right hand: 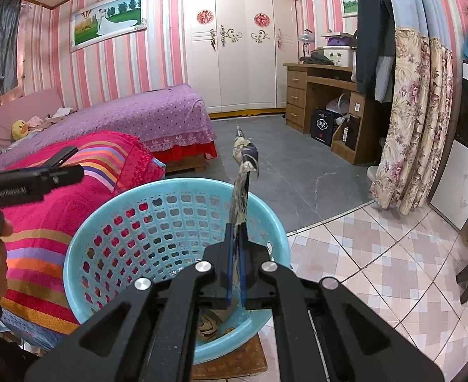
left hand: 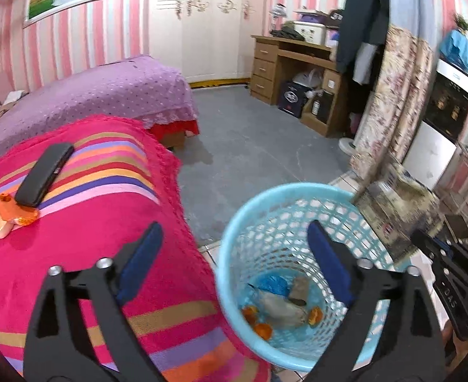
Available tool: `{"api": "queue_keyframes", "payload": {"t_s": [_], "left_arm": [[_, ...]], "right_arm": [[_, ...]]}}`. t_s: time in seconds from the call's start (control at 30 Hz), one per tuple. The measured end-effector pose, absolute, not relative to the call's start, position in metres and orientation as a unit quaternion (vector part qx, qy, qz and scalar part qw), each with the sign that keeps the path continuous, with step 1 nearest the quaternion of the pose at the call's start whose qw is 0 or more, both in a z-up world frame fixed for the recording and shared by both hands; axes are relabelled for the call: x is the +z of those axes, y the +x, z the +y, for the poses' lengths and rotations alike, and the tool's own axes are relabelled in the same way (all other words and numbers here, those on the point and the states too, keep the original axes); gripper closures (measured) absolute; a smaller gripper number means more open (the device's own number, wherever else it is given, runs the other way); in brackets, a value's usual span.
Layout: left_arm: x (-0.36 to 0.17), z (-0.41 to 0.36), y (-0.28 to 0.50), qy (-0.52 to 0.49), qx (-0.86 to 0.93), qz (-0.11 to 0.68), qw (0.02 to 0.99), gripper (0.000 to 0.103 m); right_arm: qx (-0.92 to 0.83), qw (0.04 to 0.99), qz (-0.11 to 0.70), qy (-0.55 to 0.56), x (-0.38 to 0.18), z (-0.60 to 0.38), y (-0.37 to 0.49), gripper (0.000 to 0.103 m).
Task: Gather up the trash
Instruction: 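Carry the cloth and paper bag to the blue basket and open both tools, then move both tools back over the bedspread toward the brown felt square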
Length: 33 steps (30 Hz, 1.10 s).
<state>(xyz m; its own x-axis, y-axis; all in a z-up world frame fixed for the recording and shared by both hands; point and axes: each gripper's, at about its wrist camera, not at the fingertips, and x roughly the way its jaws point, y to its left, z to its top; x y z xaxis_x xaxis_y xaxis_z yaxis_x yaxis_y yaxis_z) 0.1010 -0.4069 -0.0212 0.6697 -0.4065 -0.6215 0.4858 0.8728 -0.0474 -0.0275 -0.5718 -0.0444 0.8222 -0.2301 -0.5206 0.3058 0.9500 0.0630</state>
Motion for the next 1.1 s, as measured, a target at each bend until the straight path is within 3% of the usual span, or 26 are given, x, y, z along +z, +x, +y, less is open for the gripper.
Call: {"api": "queue_keyframes", "payload": {"t_s": [0.4,0.47,0.5,0.53,0.67,0.73,0.83,1.1], "left_arm": [[-0.011,-0.362,0.115,0.063,-0.195,0.302,0.931,0.006],[-0.009,-0.354,0.116,0.064,-0.191,0.300,0.932,0.006],[-0.007,-0.350,0.117,0.064,-0.188,0.299,0.933,0.006],[-0.006,-0.347,0.117,0.063,-0.187,0.298,0.934,0.006],[0.000,-0.328,0.117,0.056,-0.181,0.294,0.937,0.006],[0.003,-0.318,0.117,0.054,-0.178,0.291,0.938,0.006],[0.006,-0.300,0.115,0.049,-0.175,0.291,0.939,0.006],[0.019,-0.241,0.116,0.043,-0.156,0.287,0.944,0.006]], "right_arm": [[-0.145,0.952,0.263,0.059,-0.056,-0.549,-0.005,0.098],[-0.159,0.950,0.262,0.053,-0.058,-0.546,0.000,0.084],[-0.169,0.949,0.262,0.049,-0.059,-0.544,0.002,0.052],[-0.176,0.949,0.259,0.046,-0.059,-0.543,0.003,0.029],[-0.190,0.946,0.260,0.039,-0.060,-0.535,0.006,0.027],[-0.197,0.945,0.257,0.039,-0.057,-0.530,0.005,0.015],[-0.203,0.946,0.250,0.039,-0.050,-0.521,0.003,0.006],[-0.186,0.956,0.225,0.040,-0.015,-0.476,0.013,0.005]]}}
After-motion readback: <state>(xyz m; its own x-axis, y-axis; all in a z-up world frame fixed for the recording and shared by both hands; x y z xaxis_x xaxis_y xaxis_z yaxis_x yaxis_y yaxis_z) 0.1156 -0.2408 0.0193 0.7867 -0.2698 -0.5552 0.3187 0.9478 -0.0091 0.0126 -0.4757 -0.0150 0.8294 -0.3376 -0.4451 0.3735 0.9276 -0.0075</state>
